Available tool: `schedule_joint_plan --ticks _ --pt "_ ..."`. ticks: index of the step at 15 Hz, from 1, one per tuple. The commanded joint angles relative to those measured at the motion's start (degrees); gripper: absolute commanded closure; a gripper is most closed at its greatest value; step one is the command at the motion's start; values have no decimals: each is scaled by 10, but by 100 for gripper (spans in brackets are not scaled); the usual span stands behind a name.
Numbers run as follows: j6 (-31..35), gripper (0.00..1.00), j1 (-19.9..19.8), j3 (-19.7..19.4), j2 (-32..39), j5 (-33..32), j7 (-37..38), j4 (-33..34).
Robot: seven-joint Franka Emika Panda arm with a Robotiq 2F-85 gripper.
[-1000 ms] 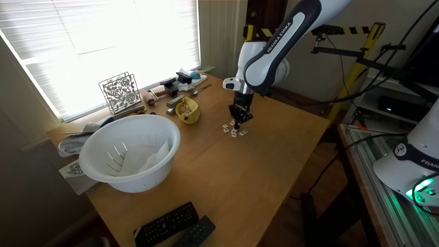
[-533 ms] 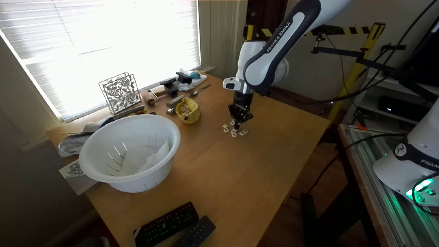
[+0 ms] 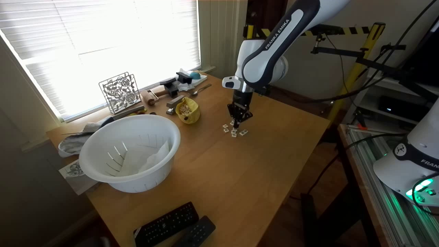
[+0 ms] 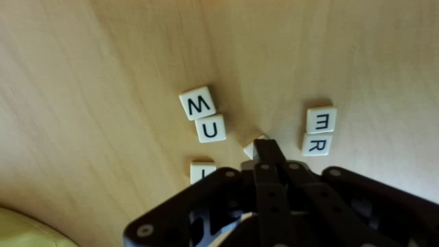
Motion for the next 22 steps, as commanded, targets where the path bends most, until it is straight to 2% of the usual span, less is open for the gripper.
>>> schedule_joint_plan --ticks 1,6,13,16,22 --pt "-31 100 -7 5 -20 38 -19 2" --pt "-39 100 -2 -4 -57 64 -25 -18" --pt "-11 100 29 -40 -96 53 -10 -76" --pt "-5 100 44 -58 -100 49 2 -97" --pt "32 100 52 -65 -90 57 28 -117"
